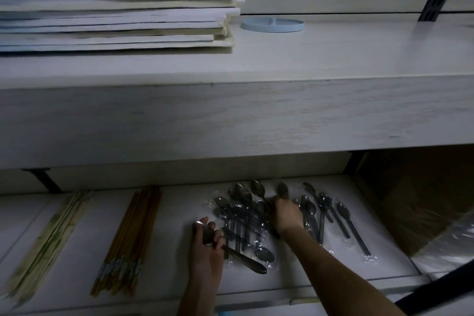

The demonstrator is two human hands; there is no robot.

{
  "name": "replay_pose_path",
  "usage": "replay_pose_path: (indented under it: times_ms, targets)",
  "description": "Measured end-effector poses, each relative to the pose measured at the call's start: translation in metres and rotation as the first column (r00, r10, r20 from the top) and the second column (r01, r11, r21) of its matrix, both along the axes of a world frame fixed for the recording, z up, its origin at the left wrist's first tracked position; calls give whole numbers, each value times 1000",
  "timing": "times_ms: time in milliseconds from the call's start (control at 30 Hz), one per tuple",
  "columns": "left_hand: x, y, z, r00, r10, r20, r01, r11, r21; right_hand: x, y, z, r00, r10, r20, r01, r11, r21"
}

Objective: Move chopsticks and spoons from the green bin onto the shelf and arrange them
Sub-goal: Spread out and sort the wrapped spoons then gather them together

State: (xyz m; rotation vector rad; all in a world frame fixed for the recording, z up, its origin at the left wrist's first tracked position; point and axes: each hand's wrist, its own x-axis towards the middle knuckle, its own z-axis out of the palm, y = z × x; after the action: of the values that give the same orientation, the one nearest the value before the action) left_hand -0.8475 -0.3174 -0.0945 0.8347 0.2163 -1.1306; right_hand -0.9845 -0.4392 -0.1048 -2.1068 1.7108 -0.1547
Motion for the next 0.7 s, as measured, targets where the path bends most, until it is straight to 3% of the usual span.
replay_pose_path:
  times_ms: [133,267,367,467,567,633,700]
  targets:
    - [1,2,-1,1000,1,-2,-1,1000,-16,2,-8,1,995,-29,-91,33,998,45]
    - [-1,2,0,1000,-1,-6,1,1000,2,9,-20,1,975,85,-205,-53,987,153]
    - [-1,0,1,1000,-6,7,6,1000,20,11,-30,3,983,82,-162,-55,984,169]
    - [-1,-2,2,1000,-4,8,4,1000,12,10,-35,16,1000,2,-13,0,995,101]
    - [-3,-5,5,1000,8,4,-8,1000,12,5,-19,36,960,5,279,-4,1000,-2]
    - [-5,-7,9,999,30,-11,-30,999,19,3,5,53,858,23,513,-41,999,24]
    - [-6,-10,9,998,35,-49,-35,999,8,3,36,66,697,-39,716,-155,967,203]
